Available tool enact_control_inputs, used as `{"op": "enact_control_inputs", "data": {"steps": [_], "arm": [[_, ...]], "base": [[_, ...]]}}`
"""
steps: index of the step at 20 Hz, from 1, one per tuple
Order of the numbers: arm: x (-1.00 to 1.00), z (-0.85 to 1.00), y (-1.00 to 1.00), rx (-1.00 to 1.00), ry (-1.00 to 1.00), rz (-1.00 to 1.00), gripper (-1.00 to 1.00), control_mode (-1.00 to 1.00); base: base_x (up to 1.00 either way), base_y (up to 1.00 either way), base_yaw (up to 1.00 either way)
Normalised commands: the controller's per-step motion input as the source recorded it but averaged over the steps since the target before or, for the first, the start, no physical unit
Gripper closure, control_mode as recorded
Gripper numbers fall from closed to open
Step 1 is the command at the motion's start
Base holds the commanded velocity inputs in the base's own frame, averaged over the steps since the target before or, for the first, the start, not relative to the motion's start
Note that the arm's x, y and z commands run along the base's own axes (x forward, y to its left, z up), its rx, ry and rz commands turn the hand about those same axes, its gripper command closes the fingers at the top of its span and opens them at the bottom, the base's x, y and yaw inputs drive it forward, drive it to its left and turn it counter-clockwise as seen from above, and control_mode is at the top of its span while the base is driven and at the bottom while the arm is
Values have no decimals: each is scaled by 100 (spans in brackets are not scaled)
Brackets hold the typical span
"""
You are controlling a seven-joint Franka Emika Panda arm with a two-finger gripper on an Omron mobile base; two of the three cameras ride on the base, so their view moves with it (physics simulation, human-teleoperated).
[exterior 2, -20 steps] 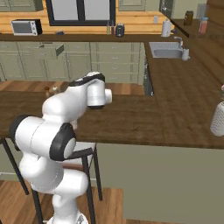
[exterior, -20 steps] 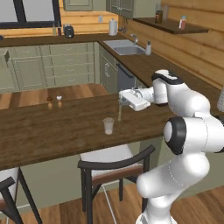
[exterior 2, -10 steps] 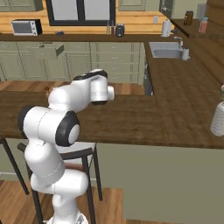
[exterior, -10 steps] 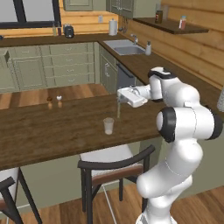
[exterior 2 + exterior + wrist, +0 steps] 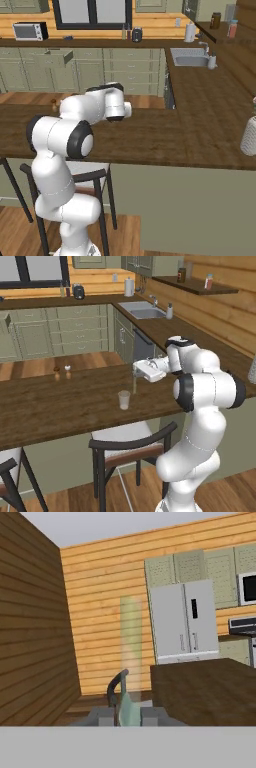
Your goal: Take a straw from the drawer in front and place it inside the glass cup on the dining counter.
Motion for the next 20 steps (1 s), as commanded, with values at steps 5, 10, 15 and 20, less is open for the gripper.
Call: {"op": "enact_control_inputs", "data": {"steps": [5, 10, 15, 20], "arm": [[33, -16, 4, 0, 0, 0, 100, -100], [27, -12, 3, 0, 0, 0, 100, -100], [22, -10, 9, 0, 0, 0, 100, -100], [22, -17, 12, 0, 0, 0, 100, -100]], "base": [[0, 0, 0], [0, 0, 0], [0, 0, 0], [0, 0, 0]]}}
